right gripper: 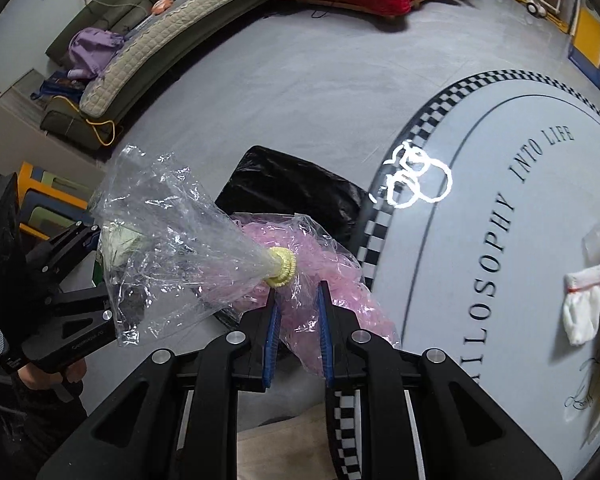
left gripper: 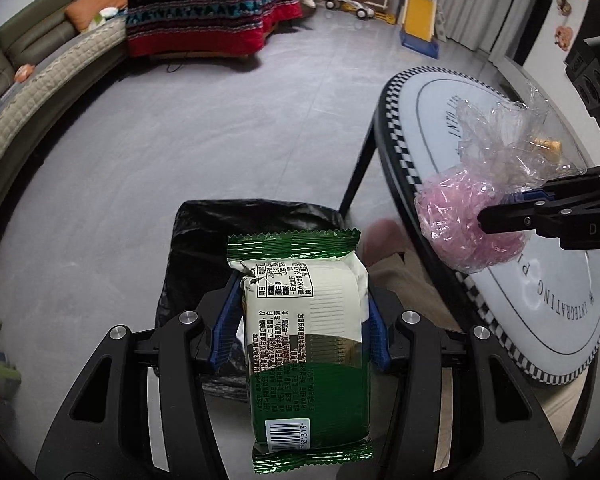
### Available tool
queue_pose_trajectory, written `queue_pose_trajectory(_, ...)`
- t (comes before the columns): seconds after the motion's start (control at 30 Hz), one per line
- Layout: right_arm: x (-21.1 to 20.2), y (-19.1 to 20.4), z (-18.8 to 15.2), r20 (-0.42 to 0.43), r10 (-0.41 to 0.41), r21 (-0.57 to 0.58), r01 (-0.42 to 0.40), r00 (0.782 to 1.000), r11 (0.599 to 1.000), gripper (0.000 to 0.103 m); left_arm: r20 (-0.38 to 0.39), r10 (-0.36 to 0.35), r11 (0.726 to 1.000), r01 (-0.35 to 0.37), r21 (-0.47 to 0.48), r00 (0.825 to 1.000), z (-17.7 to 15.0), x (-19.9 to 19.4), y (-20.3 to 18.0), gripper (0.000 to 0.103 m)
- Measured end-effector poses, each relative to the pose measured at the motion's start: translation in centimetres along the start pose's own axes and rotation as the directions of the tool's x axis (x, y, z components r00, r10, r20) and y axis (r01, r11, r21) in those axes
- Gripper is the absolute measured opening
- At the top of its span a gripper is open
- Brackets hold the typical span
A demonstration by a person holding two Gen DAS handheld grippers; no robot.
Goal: Collect trash
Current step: 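Grasp the pink-filled plastic bag with the right gripper while the left carries the packet to the bin, then open both grippers over the black bin, dropping packet and pink bag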
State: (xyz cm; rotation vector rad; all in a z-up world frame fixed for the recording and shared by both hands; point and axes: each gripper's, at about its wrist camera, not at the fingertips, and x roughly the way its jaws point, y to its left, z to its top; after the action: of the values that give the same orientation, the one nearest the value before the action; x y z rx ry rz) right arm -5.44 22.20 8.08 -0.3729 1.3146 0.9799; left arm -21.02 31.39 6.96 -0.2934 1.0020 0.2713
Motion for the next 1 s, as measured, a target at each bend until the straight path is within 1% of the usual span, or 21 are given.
queue_pose_trajectory(0.2,4.3,2.9,1.8,-0.057,0.041,-0.009,-0.042,0.998,0.999,0.019,-0.038,0.044,0.991,-0.048,-0.128,0.998,-2.1,1.1,5.2,0.052)
queue_pose_trajectory(0.23,4.9,3.3,2.3,-0.060,0.048,-0.005,-0.048,0.997,0.999,0.021,-0.039,0.046,0.988,-0.052,-0.146,0.998,-2.3,1.2,6.0,0.055)
queue_pose_trajectory(0.27,5.5,3.6,2.7,-0.061,0.053,-0.003,-0.053,0.997,0.999,0.027,-0.042,0.050,0.986,-0.056,-0.159,0.998,-2.3,1.4,6.5,0.077)
queue_pose_trajectory(0.3,6.2,4.0,3.3,-0.072,0.044,-0.008,-0.045,0.996,0.999,0.035,-0.047,0.062,0.982,-0.069,-0.175,0.997,-2.3,1.6,7.2,0.094)
queue_pose_trajectory(0.33,6.8,4.3,3.8,-0.071,0.026,-0.002,-0.026,0.997,1.000,0.059,-0.034,0.080,0.977,-0.085,-0.194,0.996,-2.4,1.6,7.8,0.097)
queue_pose_trajectory(0.37,6.9,4.4,4.0,-0.059,0.012,0.007,-0.012,0.998,1.000,0.066,-0.036,0.109,0.970,-0.114,-0.216,0.993,-2.4,1.7,8.5,0.097)
queue_pose_trajectory(0.4,7.1,4.4,4.2,-0.054,0.004,0.017,-0.003,0.999,1.000,0.066,-0.048,0.131,0.961,-0.139,-0.239,0.990,-2.5,1.8,9.2,0.097)
queue_pose_trajectory(0.5,7.0,4.4,4.1,-0.053,0.032,0.036,-0.030,0.998,0.999,0.066,-0.048,0.136,0.952,-0.144,-0.269,0.989,-2.7,1.6,10.0,0.097)
queue_pose_trajectory(0.57,6.7,4.5,3.9,-0.049,0.028,0.029,-0.026,0.998,0.999,0.066,-0.046,0.140,0.955,-0.147,-0.258,0.989,-2.8,1.3,10.2,0.097)
queue_pose_trajectory(0.67,6.0,4.0,3.6,-0.035,0.026,0.040,-0.025,0.999,0.999,0.066,-0.038,0.126,0.958,-0.132,-0.254,0.991,-2.6,1.3,9.7,0.097)
queue_pose_trajectory(0.8,4.9,3.1,3.0,-0.011,-0.009,0.046,0.009,1.000,0.999,0.066,-0.033,0.116,0.963,-0.121,-0.241,0.993,-2.1,1.2,8.8,0.097)
queue_pose_trajectory(0.87,4.3,2.5,2.6,0.002,-0.004,0.048,0.004,1.000,0.999,0.066,-0.029,0.107,0.968,-0.111,-0.224,0.994,-1.6,1.1,7.8,0.097)
queue_pose_trajectory(1.0,2.5,1.0,1.6,0.045,-0.001,0.050,-0.001,0.999,0.999,0.066,-0.001,0.090,0.983,-0.089,-0.159,0.996,-0.6,0.5,5.1,0.097)
